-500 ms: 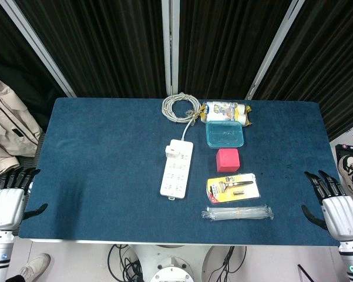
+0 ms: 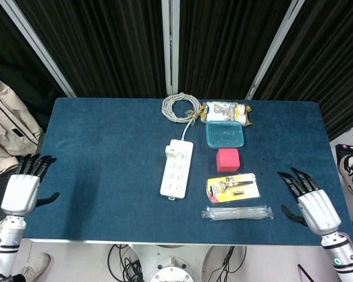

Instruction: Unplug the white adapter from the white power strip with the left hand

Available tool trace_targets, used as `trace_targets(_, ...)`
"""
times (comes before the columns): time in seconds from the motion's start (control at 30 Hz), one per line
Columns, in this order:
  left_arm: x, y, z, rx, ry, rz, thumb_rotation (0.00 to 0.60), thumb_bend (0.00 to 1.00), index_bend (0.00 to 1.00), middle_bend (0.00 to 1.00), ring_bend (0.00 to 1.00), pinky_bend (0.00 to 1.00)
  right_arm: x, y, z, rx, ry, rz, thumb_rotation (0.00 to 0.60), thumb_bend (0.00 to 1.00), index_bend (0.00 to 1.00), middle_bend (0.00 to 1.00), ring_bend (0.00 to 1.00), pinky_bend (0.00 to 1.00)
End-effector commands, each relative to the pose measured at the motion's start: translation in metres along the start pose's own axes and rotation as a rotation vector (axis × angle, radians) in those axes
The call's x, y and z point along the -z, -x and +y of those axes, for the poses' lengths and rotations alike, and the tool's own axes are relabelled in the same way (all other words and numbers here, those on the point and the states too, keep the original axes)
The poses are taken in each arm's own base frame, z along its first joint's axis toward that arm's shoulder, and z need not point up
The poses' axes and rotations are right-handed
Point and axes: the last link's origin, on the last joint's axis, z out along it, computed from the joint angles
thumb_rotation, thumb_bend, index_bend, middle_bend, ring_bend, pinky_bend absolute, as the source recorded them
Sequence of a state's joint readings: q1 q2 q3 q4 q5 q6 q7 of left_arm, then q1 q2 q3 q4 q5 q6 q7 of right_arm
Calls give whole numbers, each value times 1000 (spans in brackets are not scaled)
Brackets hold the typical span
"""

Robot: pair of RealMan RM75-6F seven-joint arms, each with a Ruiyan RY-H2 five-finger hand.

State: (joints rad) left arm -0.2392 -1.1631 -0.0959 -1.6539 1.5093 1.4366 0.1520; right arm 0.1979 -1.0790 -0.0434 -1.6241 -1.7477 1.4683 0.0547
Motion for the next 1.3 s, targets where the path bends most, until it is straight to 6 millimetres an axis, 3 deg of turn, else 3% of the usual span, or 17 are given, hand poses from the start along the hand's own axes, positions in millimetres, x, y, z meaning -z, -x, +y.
trace_targets(0.03,-46,-10,31,12,172,15,600,68,185,166,90,89,-45,13,-47,1,-224,-165,600,230,0,76,0,72)
trace_targets(0.17,-97,-13,72,58,335,12,600,68,185,166,90,89,-90,29,-87,25,-351,-279,600,235,0,12,0,2)
trace_targets(0.33,-156,-2,126,89,486,-62,600,68,181,166,90,101,-137,57,-129,-10,-407,-402,600,235,0,0,0,0)
trace_targets(0.53,-200,22,181,64,593,-147,600,71,180,166,90,149,-165,78,-158,-38,-427,-443,600,239,0,0,0,0)
trace_targets(0.73,-228,52,215,26,624,-254,600,79,181,166,90,176,-175,94,-165,-62,-398,-441,600,241,0,0,0,0)
trace_targets(0.9,-244,67,231,24,624,-303,600,94,185,169,91,209,-181,105,-172,-85,-389,-449,600,240,0,0,0,0)
trace_targets(1.3,-252,92,238,33,624,-337,600,105,273,250,201,303,-183,125,-170,-90,-355,-478,600,240,0,3,0,0)
